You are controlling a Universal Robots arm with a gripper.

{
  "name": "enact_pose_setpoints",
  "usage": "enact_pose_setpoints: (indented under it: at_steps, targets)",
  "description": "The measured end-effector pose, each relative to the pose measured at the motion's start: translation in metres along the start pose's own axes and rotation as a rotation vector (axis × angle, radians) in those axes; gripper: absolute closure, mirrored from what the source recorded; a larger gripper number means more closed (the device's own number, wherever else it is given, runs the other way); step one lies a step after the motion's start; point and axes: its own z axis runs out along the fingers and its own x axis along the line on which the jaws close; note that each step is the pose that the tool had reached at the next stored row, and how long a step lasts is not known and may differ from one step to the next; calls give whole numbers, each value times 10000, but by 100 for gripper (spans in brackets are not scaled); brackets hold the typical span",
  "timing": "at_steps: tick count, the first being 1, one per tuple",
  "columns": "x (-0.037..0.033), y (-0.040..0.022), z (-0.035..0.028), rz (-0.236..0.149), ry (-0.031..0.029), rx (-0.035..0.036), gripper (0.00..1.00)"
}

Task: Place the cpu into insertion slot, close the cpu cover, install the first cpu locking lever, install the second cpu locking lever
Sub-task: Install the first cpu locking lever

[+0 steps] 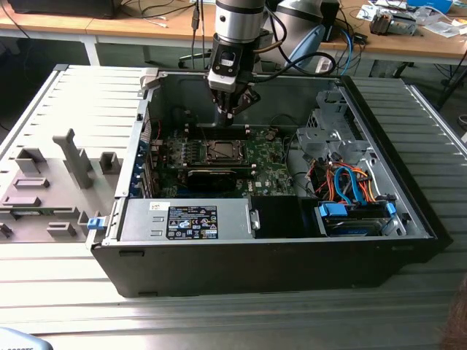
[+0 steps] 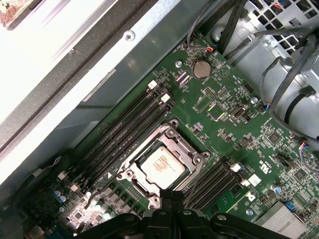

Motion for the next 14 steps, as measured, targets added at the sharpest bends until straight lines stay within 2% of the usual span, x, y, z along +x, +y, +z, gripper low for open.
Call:
enact_pose_setpoints:
  at_steps: [14]
  targets:
    - [0, 0, 0, -75, -5, -1, 89]
